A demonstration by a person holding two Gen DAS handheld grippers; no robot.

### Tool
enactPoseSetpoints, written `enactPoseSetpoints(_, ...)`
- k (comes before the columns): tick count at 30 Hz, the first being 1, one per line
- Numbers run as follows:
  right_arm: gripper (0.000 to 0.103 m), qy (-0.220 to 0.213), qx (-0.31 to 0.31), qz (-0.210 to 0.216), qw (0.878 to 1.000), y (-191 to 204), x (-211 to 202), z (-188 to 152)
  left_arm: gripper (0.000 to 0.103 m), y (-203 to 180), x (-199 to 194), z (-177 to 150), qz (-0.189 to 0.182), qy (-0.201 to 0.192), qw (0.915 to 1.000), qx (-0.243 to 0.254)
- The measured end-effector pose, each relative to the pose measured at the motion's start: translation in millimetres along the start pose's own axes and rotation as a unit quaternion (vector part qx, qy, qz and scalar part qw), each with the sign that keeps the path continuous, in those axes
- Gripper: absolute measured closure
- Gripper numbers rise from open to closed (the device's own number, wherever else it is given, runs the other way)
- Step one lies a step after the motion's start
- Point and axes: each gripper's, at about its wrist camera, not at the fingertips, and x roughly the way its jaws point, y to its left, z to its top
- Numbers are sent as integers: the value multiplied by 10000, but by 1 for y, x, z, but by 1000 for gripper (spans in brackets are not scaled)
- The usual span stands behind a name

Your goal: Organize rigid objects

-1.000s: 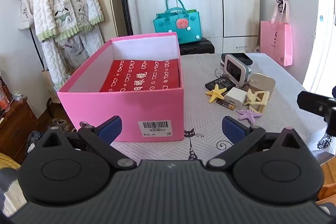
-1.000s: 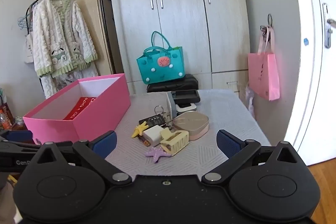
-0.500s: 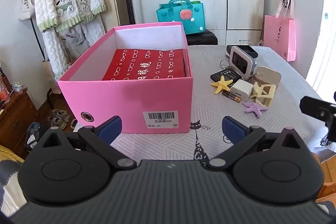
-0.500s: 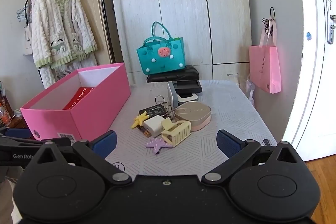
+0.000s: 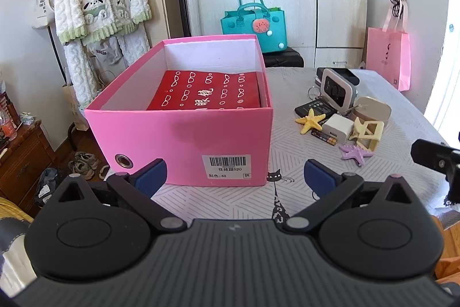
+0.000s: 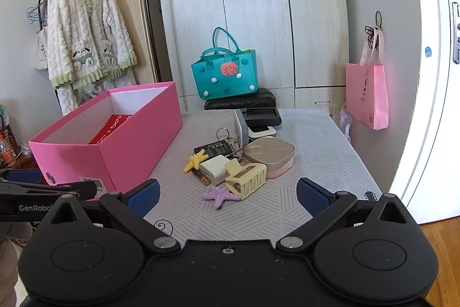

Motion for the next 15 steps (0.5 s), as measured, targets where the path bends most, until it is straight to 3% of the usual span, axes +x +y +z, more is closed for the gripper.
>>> enactPoseSetpoints(15,0,17,-169,100,9998,12,1,0,0,10,-2,-1,-29,-54,9999,-143)
